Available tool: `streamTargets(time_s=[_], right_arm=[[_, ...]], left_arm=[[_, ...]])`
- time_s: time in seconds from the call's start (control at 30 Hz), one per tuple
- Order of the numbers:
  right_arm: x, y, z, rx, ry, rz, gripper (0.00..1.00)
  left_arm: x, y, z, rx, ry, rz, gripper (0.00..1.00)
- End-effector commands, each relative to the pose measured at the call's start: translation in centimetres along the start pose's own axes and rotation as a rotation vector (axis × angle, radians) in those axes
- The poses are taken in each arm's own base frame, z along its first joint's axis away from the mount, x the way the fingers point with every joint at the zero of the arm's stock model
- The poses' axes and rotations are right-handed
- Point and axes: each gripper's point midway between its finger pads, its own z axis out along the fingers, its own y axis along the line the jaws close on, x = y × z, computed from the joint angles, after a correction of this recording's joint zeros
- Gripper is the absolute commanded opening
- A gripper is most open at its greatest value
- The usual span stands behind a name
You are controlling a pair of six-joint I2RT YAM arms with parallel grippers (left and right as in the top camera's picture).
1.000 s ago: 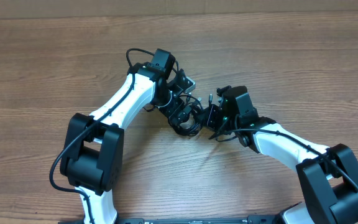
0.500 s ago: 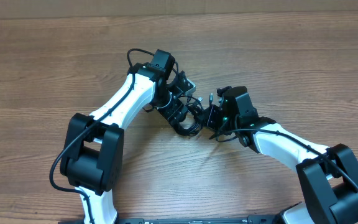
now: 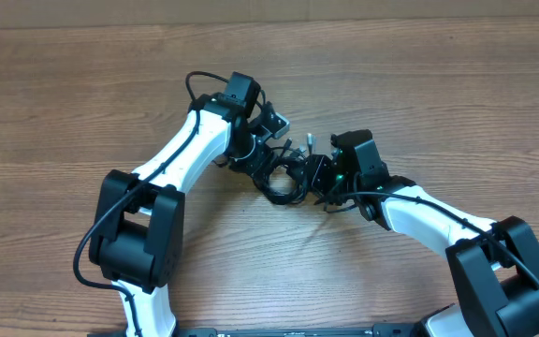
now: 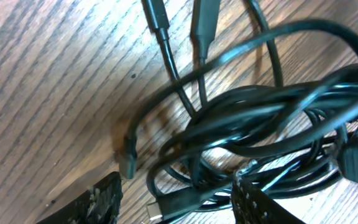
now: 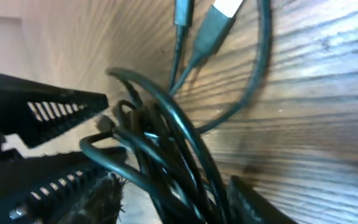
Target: Untangle cables
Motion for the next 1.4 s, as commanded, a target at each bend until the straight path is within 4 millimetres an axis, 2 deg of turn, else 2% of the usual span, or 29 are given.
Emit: streamTargets(time_s=[0.0, 0.1, 0.23, 0.43, 0.57, 0.7, 0.87, 1.0, 1.2, 1.3, 1.37], right_arm=[[-0.9, 0.2, -0.6, 0.013, -0.039, 0.020, 0.53], [-0.8, -1.3, -0.7, 0.078, -0.047, 0.074, 0.55], [-1.2, -2.6, -1.2, 0.108, -0.043, 0.137, 0.60], [-2.0, -2.6, -2.7, 0.014, 0.038, 0.200, 0.61], [-2.0, -4.7, -3.3, 0.070, 0.044, 0.227, 0.61], [-1.9, -6.7, -3.6, 0.148, 0.025, 0.252, 0.63], [-1.9, -7.8, -3.9, 0.193, 0.017, 0.277, 0.64], [-2.0, -9.5, -4.4, 0.269, -0.014, 0.298, 0.64], [-2.7, -11.1, -5.5, 0.297, -0.030, 0.365, 0.64], [-3.1, -11.6, -5.9, 0.300, -0.037, 0.389, 0.65], [-3.4, -11.7, -6.1, 0.291, -0.044, 0.398, 0.71]], left_arm=[[0.2, -0.8, -0.6, 0.035, -0.009, 0.043, 0.61], [0.2, -2.4, -0.7, 0.126, -0.025, 0.122, 0.77], [0.2, -3.2, -0.8, 0.168, -0.034, 0.164, 0.79], [-0.2, -3.6, -1.5, 0.188, -0.044, 0.163, 0.70], [-0.8, -5.0, -2.7, 0.257, -0.064, 0.178, 0.60], [-1.5, -6.1, -3.4, 0.312, -0.099, 0.183, 0.59], [-1.5, -7.2, -3.0, 0.300, -0.075, 0.223, 0.58], [-2.2, -7.5, -2.0, 0.210, -0.049, 0.212, 0.56], [-3.0, -5.6, -0.9, -0.053, -0.006, 0.094, 0.53], [-3.2, -6.2, -0.8, -0.054, -0.008, 0.110, 0.50], [-3.3, -6.7, -0.7, -0.051, -0.010, 0.117, 0.46]])
